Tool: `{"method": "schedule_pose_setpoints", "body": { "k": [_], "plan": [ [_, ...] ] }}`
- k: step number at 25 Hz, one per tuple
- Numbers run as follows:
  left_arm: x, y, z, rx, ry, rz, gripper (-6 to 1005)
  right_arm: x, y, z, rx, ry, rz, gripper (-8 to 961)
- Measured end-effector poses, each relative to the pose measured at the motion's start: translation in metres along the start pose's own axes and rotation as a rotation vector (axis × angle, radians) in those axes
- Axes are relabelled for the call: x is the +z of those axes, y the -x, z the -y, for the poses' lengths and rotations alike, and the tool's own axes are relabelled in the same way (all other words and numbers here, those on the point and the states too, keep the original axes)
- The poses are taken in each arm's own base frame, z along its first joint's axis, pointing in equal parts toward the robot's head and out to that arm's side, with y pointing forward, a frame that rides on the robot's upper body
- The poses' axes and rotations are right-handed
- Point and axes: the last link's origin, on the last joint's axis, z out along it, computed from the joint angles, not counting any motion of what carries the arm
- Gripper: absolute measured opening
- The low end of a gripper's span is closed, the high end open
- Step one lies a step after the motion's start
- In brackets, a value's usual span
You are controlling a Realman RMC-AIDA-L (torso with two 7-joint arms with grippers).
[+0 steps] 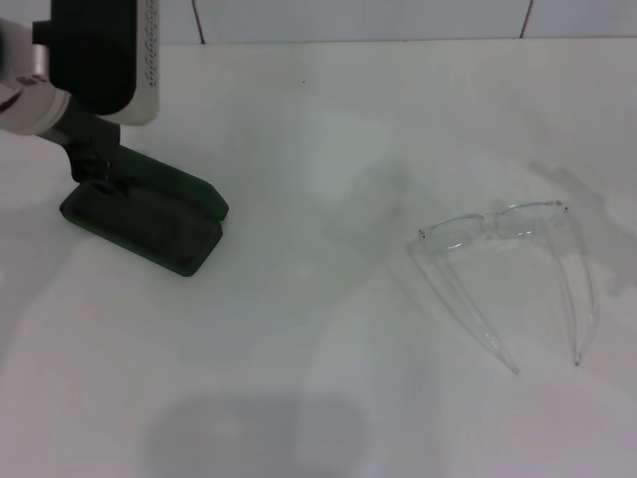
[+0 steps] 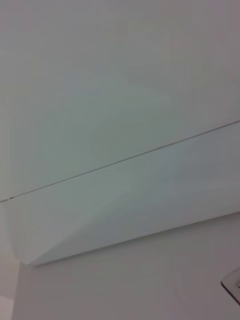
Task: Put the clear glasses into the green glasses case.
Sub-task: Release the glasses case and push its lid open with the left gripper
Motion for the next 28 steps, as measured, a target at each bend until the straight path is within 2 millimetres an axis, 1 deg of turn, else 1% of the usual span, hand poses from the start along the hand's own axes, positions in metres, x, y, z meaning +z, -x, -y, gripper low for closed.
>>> {"method": "schedule_pose_setpoints", "body": {
  "k": [13, 21, 28],
  "plan": [
    [0.025, -0.002, -0.003, 0.03, 0.036, 0.01, 867, -0.002, 0.0, -0.001, 0.006, 0.002, 0.002, 873],
    [0.033, -0.007, 0.0, 0.046, 0.059, 0.009, 865, -0.007, -0.002, -0.002, 0.013, -0.003, 0.001, 872],
    [0.036, -0.013, 0.0, 0.069, 0.057, 0.008, 861, -0.01, -0.003, -0.002, 0.007, -0.009, -0.001, 871]
  ]
}}
